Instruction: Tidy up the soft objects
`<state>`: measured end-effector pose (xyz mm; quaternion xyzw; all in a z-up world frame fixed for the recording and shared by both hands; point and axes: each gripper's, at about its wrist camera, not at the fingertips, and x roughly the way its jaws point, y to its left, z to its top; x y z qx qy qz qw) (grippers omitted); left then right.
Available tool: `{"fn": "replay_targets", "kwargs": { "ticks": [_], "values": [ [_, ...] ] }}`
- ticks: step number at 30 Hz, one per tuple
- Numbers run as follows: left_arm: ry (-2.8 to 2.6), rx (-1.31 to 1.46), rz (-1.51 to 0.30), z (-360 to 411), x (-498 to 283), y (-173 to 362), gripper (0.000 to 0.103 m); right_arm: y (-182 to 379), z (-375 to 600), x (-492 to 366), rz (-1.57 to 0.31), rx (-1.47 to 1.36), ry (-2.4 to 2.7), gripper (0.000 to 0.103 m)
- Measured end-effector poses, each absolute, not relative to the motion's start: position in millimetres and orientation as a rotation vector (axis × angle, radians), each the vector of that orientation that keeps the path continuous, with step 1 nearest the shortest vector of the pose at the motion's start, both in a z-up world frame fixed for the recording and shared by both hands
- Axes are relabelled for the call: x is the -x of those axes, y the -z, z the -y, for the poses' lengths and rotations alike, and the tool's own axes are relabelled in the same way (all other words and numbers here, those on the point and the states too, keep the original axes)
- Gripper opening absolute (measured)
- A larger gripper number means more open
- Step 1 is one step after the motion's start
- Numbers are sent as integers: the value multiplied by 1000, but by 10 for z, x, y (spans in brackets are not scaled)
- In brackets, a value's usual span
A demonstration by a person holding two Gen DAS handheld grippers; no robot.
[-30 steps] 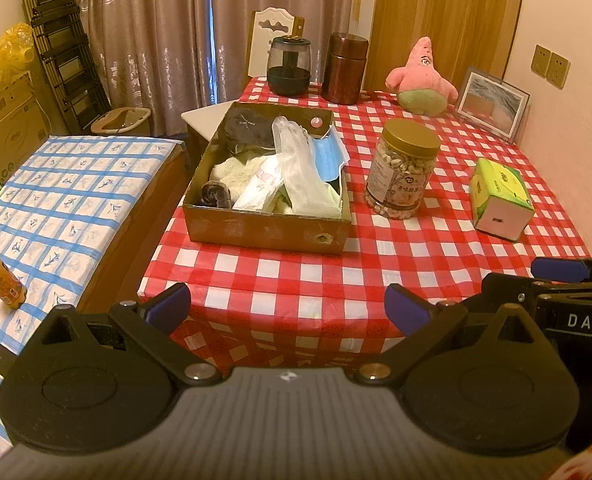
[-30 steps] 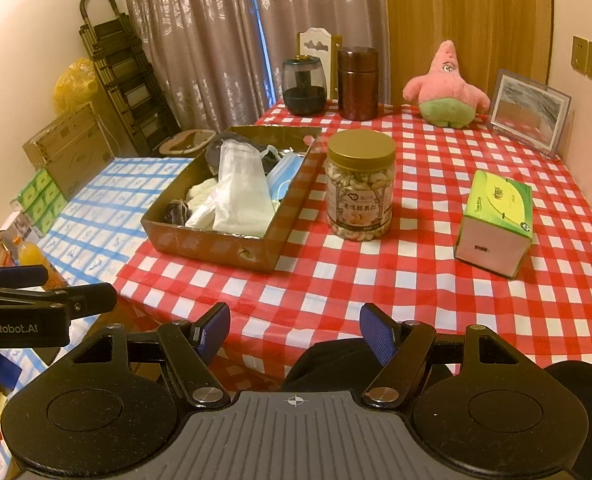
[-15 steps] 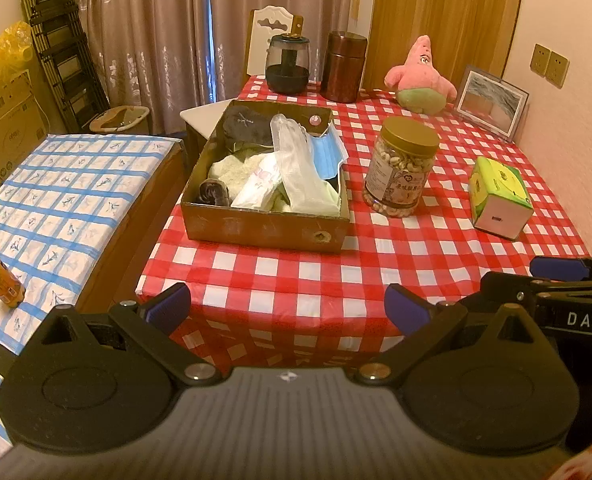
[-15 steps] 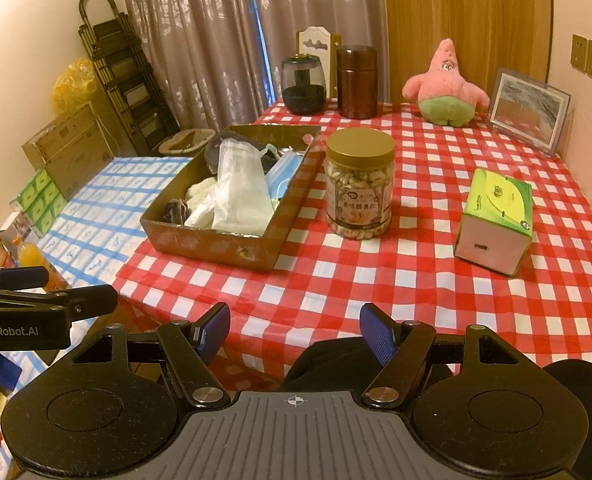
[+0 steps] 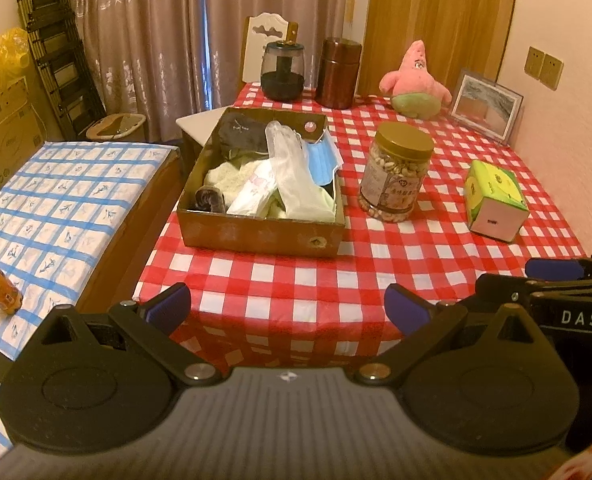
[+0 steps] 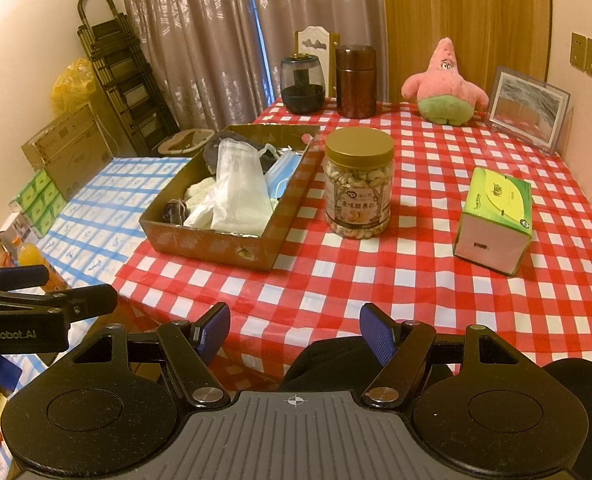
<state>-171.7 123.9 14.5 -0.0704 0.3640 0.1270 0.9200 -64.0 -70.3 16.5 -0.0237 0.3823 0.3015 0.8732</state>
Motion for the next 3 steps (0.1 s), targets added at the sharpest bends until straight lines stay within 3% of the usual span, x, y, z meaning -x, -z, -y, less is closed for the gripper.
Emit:
{"fn": "replay_targets", "kwargs": {
  "ticks": [3],
  "values": [
    [-257, 153, -747, -1248, 1713, -141, 102, -164, 704, 638, -799, 49, -630, 71]
  ]
}}
